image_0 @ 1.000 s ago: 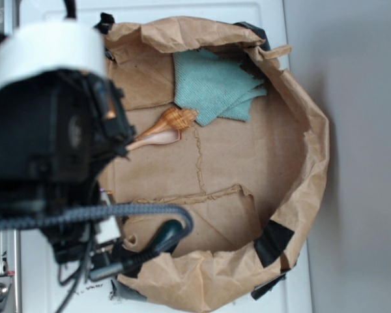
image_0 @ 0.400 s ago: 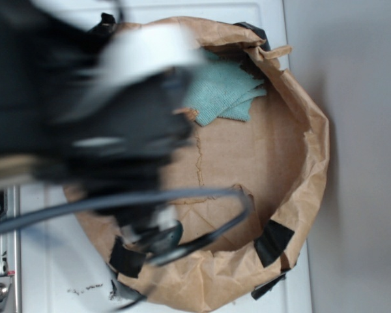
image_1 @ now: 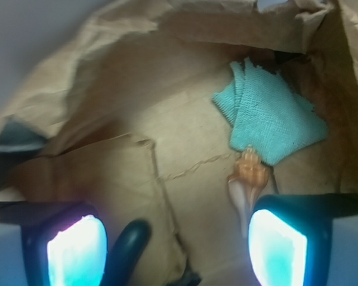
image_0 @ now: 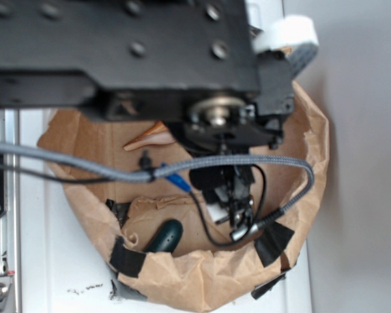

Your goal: Grab the shell.

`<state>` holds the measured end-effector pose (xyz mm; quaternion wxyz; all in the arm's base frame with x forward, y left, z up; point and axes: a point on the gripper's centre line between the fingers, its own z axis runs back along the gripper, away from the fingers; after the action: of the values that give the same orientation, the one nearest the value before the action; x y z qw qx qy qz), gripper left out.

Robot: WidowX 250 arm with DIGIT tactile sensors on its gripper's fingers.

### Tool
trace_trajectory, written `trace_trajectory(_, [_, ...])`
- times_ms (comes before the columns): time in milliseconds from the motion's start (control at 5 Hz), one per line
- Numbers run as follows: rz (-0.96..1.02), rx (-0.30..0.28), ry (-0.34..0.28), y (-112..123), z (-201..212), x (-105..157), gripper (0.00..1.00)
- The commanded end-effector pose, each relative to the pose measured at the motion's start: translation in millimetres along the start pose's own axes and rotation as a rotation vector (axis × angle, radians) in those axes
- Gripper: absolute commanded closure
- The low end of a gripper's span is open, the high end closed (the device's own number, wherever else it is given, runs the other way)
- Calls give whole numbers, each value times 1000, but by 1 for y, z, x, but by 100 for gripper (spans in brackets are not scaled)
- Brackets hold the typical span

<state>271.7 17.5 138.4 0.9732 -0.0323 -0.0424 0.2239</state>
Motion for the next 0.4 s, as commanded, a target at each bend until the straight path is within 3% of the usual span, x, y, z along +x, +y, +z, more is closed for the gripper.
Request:
trace_trajectory(0, [-63, 14, -85, 32, -13, -2, 0])
trace_trajectory(200, [-27, 37, -160, 45, -33, 1, 0])
